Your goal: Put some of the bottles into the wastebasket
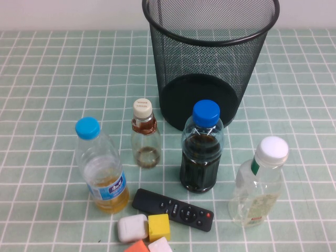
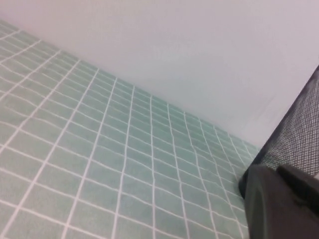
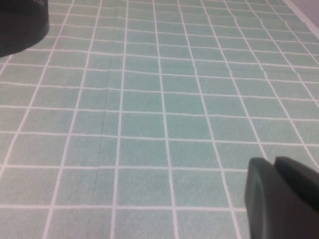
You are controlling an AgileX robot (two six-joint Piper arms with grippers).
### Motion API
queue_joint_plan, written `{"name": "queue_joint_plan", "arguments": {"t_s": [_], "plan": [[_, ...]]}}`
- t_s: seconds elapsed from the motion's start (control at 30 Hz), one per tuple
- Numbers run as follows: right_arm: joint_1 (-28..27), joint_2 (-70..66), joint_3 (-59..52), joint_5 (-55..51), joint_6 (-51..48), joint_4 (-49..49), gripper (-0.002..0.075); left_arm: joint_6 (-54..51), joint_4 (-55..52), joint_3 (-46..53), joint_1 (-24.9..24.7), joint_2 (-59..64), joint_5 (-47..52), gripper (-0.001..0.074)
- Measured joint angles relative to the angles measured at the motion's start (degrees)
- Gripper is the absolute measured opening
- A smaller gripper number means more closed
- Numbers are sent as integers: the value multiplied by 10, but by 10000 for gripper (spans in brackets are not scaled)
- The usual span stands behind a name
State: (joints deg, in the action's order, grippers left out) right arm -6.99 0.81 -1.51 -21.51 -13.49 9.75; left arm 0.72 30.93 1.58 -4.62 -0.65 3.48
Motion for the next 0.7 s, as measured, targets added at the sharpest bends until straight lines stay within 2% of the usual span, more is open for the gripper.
{"name": "queue_joint_plan", "arguments": {"t_s": [0.13, 0.27, 0.4, 0.7], "plan": [[0, 0, 0, 0, 0, 0, -7, -1, 14, -37, 0, 0, 64, -4], [0, 0, 0, 0, 0, 0, -7, -7, -34, -173, 0, 56, 218, -4], [0, 0, 0, 0, 0, 0, -7, -54, -84, -338, 0, 177, 376, -4], [0, 0, 0, 0, 0, 0, -7, -268, -64, -647, 0, 505, 573, -4]]}}
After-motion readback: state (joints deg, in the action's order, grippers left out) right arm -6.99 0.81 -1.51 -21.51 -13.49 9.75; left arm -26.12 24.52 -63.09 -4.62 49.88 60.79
